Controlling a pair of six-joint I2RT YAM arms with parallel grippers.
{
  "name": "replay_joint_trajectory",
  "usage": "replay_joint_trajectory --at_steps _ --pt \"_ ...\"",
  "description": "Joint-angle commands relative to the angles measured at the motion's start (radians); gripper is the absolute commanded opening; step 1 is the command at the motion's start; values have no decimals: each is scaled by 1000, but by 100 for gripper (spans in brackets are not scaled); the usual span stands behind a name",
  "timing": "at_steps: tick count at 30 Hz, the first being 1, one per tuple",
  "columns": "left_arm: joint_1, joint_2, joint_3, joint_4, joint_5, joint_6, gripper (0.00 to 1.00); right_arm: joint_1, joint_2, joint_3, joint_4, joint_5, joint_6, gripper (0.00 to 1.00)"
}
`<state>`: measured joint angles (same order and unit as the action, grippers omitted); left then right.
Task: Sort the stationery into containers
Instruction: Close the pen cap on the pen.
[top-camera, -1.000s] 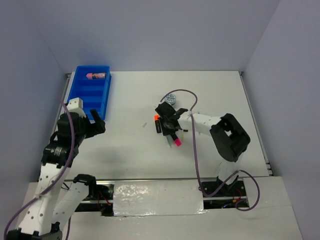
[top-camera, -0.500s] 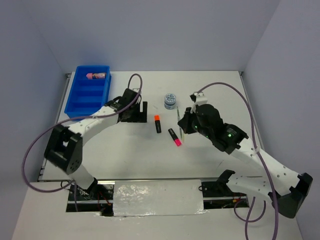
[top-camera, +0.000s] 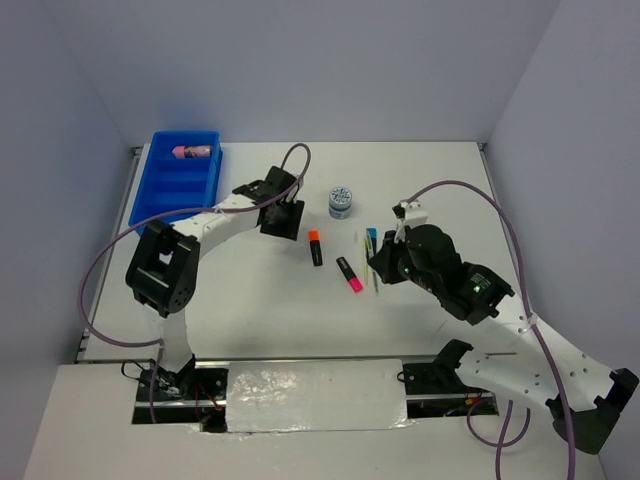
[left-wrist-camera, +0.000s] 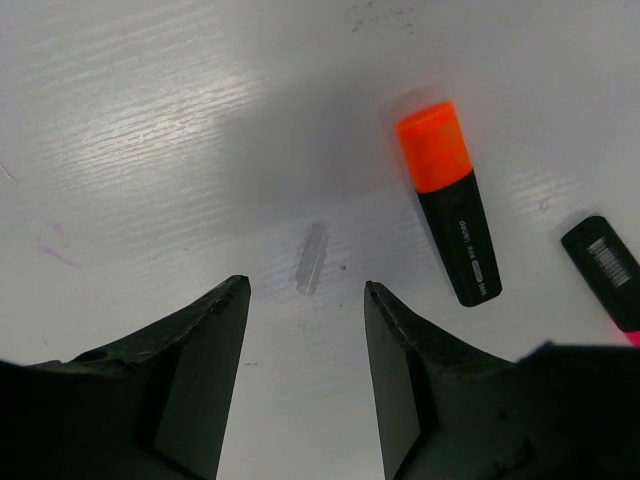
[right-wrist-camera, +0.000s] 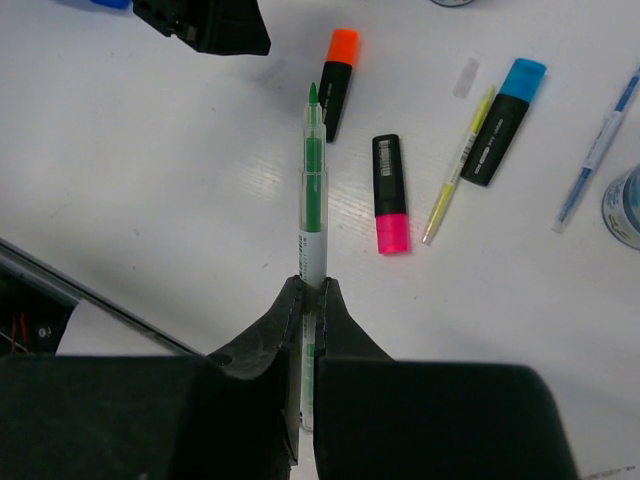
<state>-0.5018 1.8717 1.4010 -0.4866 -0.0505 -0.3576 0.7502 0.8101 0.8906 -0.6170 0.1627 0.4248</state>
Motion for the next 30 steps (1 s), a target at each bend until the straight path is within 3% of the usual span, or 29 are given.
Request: replay_joint_trajectory --at_steps 1,12,22,25,26,30 --pt "-3 44 26 -38 21 40 61 1 9 -10 22 -12 -17 0" --pt "-17 107 10 14 43 80 61 1 23 -18 49 -72 -37 0" --pt "-18 147 -8 22 28 72 49 1 12 -12 42 -78 -46 0" --pt "-20 152 -25 34 32 69 38 1 3 -18 49 -80 -44 0" --pt "-21 152 -33 37 28 66 21 1 0 -18 51 -80 -43 0" --pt "-27 129 -62 37 8 48 1 1 -3 -28 66 -87 -43 0"
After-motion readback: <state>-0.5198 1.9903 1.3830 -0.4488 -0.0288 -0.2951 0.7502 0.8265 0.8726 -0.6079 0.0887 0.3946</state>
